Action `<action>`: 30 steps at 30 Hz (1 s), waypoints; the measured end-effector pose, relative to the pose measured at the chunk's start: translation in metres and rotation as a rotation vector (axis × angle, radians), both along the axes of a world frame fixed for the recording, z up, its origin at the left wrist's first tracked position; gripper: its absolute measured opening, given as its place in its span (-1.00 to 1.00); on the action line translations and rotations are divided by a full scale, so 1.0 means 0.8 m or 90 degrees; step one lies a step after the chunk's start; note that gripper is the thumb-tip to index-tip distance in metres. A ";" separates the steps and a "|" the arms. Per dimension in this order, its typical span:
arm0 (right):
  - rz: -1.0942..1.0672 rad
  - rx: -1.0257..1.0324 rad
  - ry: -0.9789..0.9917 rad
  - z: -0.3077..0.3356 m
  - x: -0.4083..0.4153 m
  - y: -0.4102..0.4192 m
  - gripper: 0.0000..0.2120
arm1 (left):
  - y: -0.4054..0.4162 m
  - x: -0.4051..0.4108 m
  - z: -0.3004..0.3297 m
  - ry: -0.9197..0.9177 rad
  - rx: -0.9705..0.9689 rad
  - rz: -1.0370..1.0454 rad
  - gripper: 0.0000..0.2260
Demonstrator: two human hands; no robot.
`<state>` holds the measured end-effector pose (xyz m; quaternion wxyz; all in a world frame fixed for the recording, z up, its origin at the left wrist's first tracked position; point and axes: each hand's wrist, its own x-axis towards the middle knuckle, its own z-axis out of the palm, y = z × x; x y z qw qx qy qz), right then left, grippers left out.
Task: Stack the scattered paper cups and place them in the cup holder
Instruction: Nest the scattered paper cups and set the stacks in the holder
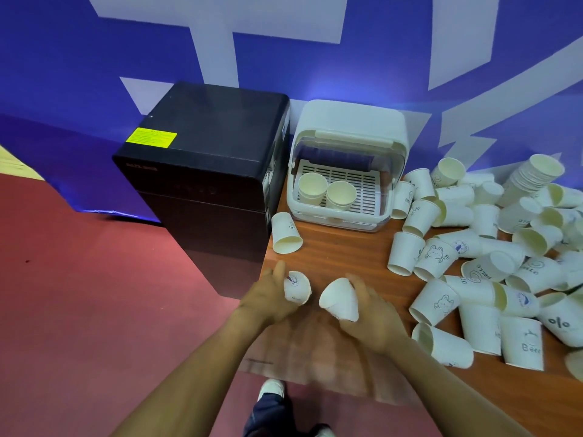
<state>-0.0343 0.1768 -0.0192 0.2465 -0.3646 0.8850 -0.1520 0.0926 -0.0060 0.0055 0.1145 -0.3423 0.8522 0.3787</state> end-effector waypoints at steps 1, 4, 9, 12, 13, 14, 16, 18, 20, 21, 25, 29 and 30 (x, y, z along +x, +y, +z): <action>-0.015 -0.020 -0.012 0.008 -0.003 0.000 -0.15 | -0.002 -0.002 0.005 0.029 0.011 0.006 -0.47; -0.044 -0.073 -0.027 0.030 -0.015 0.001 -0.12 | -0.008 -0.009 0.015 0.073 0.005 0.010 -0.38; -0.069 -0.114 -0.004 0.063 -0.034 -0.006 -0.21 | -0.024 -0.031 0.032 0.113 -0.049 -0.018 -0.43; -0.089 -0.154 0.016 0.075 -0.044 -0.010 -0.24 | -0.033 -0.045 0.045 0.178 -0.053 0.002 -0.50; -0.090 -0.163 0.027 0.079 -0.046 -0.013 -0.25 | -0.036 -0.050 0.048 0.195 -0.050 0.008 -0.48; -0.093 -0.172 0.033 0.082 -0.048 -0.015 -0.26 | -0.039 -0.054 0.052 0.213 -0.041 0.012 -0.45; -0.100 -0.185 0.031 0.088 -0.050 -0.021 -0.27 | -0.045 -0.061 0.059 0.232 -0.027 0.007 -0.41; -0.114 -0.197 0.028 0.092 -0.052 -0.028 -0.26 | -0.049 -0.067 0.064 0.258 -0.028 0.000 -0.40; -0.135 -0.217 0.031 0.097 -0.052 -0.035 -0.27 | -0.053 -0.069 0.068 0.265 -0.056 0.005 -0.41; -0.144 -0.228 0.031 0.098 -0.053 -0.039 -0.29 | -0.055 -0.070 0.071 0.256 -0.089 0.004 -0.41; -0.172 -0.276 0.035 0.101 -0.061 -0.054 -0.38 | -0.067 -0.080 0.082 0.250 -0.169 -0.014 -0.46; -0.206 -0.299 0.027 0.099 -0.081 -0.070 -0.30 | -0.079 -0.098 0.083 0.267 -0.099 -0.005 -0.59; -0.211 -0.306 0.026 0.100 -0.087 -0.074 -0.29 | -0.082 -0.105 0.081 0.268 -0.089 0.000 -0.58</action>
